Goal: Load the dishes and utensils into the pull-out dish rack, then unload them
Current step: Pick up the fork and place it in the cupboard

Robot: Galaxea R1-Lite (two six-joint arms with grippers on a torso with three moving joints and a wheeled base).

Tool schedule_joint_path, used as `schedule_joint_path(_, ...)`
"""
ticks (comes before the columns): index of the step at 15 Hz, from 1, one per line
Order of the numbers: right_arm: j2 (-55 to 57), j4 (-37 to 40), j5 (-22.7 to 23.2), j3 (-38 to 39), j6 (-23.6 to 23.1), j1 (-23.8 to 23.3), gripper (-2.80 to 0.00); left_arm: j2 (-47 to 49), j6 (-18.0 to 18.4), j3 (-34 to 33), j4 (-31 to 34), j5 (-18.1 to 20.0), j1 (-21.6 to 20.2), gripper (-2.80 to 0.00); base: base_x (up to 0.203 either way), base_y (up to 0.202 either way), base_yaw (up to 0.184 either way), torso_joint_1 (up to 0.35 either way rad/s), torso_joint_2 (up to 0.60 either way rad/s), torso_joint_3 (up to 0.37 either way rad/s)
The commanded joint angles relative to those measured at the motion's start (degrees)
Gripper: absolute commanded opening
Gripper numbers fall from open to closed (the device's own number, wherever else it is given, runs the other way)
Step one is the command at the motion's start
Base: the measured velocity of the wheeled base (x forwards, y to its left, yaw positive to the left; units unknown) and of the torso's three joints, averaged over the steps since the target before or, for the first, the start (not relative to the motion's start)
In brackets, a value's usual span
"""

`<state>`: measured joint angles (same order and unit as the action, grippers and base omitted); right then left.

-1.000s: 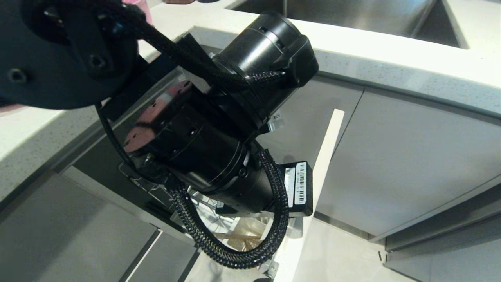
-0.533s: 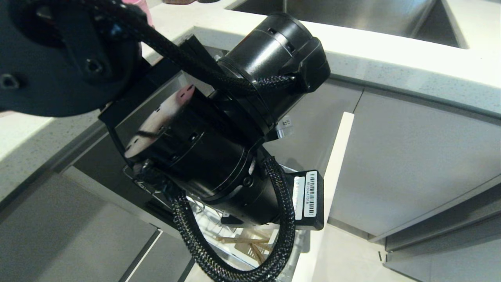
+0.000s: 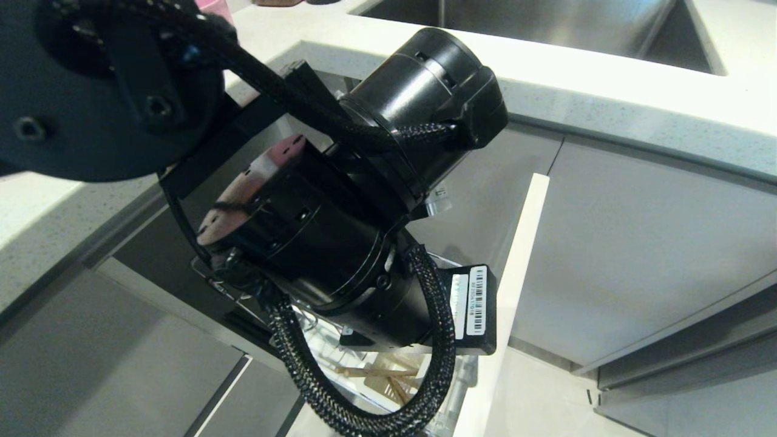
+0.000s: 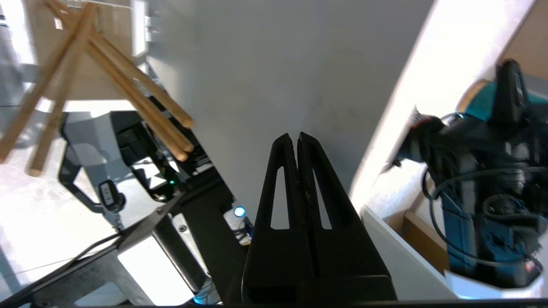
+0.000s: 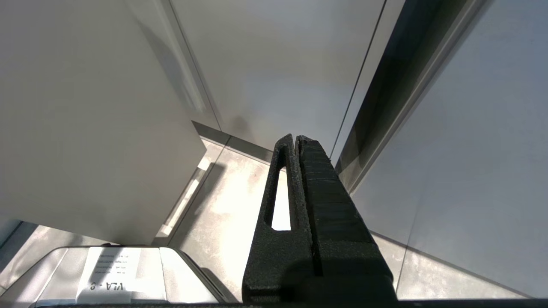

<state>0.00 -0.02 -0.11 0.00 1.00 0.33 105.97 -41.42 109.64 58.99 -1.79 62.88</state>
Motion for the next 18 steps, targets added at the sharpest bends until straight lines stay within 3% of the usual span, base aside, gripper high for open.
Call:
schedule_joint_path(1, 0.00, -0.04, -0.04, 0.09, -0.01, 0.02, -2.80, 0.29, -0.16, -0.04, 0.42, -0.48, -0.82, -2.80, 0.000, 0.000, 0.000, 0.000, 0.00, 0.000)
schedule_joint_path(8, 0.00, -0.06, 0.01, 0.09, 0.03, 0.04, -2.80, 0.37, 0.11, -0.04, 0.26, -2.36, -5.39, -2.80, 0.000, 0.000, 0.000, 0.000, 0.00, 0.000)
schedule_joint_path(12, 0.00, -0.04, 0.01, 0.09, -0.01, 0.02, -2.80, 0.04, 1.37, 0.13, -0.59, -6.12, -9.20, -2.80, 0.000, 0.000, 0.000, 0.000, 0.00, 0.000)
schedule_joint_path(18, 0.00, 0.02, 0.00, 0.09, 0.00, 0.02, -2.80, -9.43, 2.98, 0.13, -3.24, -6.96, -12.66, -2.80, 0.000, 0.000, 0.000, 0.000, 0.00, 0.000)
